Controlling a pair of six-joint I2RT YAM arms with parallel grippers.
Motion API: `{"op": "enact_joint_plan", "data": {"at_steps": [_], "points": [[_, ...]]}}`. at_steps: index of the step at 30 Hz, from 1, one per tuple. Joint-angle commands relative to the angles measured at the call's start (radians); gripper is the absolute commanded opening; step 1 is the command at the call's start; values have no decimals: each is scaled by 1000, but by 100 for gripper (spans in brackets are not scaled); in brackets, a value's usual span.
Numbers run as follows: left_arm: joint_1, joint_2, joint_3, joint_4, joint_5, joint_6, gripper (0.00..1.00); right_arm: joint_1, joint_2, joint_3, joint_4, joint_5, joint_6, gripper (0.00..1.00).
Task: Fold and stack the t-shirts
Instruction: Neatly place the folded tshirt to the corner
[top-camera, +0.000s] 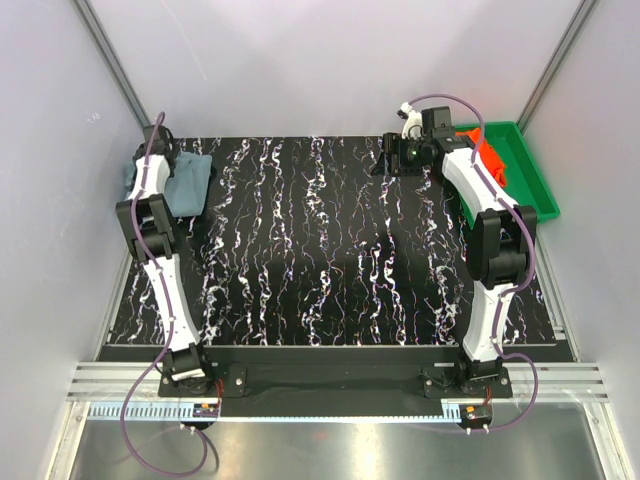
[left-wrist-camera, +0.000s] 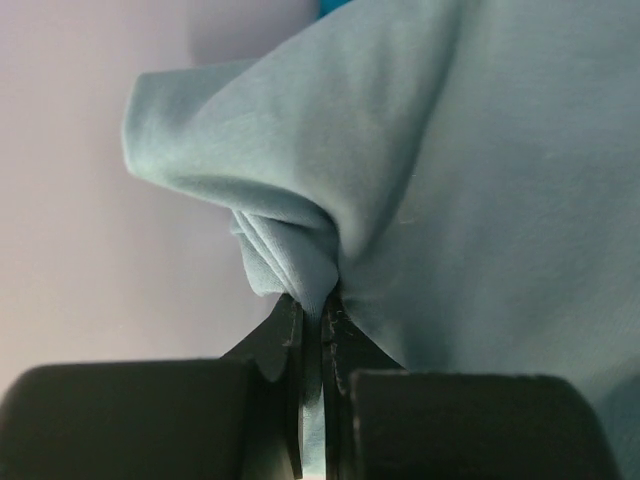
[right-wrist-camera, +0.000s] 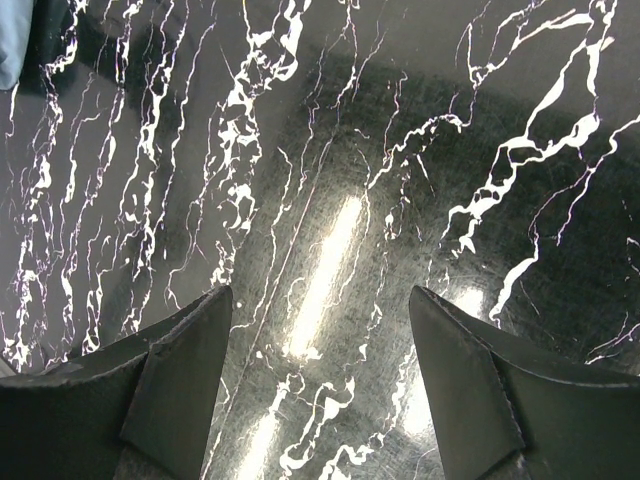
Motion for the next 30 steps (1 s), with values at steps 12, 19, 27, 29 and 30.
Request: {"op": "enact_joint_plan", "data": {"at_steps": [12,19,27,29,30], "points": [[-44,44,114,64,-17,34,2,-5,-60,-4,28,11,-6,79],[-71,56,137,82,-7,49,2,-5,-71,-15,27,11,-7,79],[-74,73,113,93,-40,41,7,-5,-81,-27,31,16,-15,79],[-74,78,111,110,-79,49,43,-5,-81,-30,30,13,-13,79],[-74,78,110,118,-88,52,51,-5,-81,-30,31,13,-13,79]]}}
